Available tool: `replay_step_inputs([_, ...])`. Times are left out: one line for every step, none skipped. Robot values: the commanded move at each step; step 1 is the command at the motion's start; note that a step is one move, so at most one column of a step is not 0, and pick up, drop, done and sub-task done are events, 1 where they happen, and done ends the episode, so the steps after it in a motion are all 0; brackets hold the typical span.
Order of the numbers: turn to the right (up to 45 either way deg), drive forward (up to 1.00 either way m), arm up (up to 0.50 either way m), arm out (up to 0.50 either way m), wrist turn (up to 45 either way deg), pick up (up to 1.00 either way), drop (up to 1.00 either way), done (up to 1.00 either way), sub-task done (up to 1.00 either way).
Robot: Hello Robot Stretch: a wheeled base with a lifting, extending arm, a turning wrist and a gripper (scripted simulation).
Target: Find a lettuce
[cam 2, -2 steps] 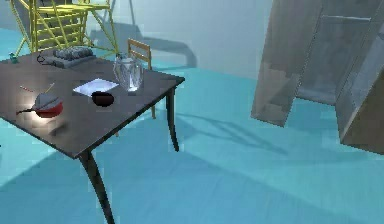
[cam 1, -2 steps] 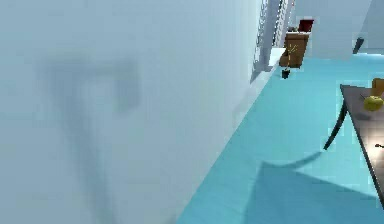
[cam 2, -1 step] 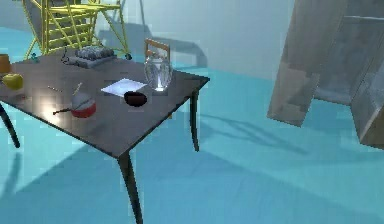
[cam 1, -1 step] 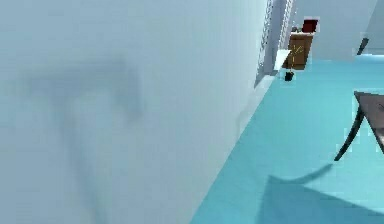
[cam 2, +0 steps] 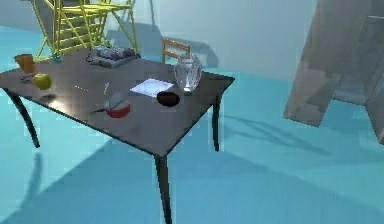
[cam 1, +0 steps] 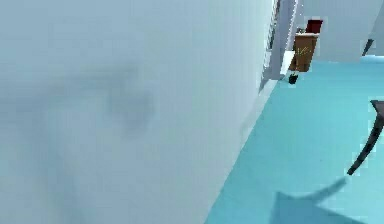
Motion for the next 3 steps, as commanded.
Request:
replay_step_inputs([30.0, 0.00, 0.00, 0.00, 0.0, 0.00, 0.00, 0.00, 0.00])
replay_step_inputs([3.0, 0.00, 0.00, 0.00, 0.0, 0.00, 0.00, 0.00, 0.00])
replay_step_inputs([0.0, 1.00, 0.00, 0.00, 0.0, 0.00, 0.00, 0.00, 0.00])
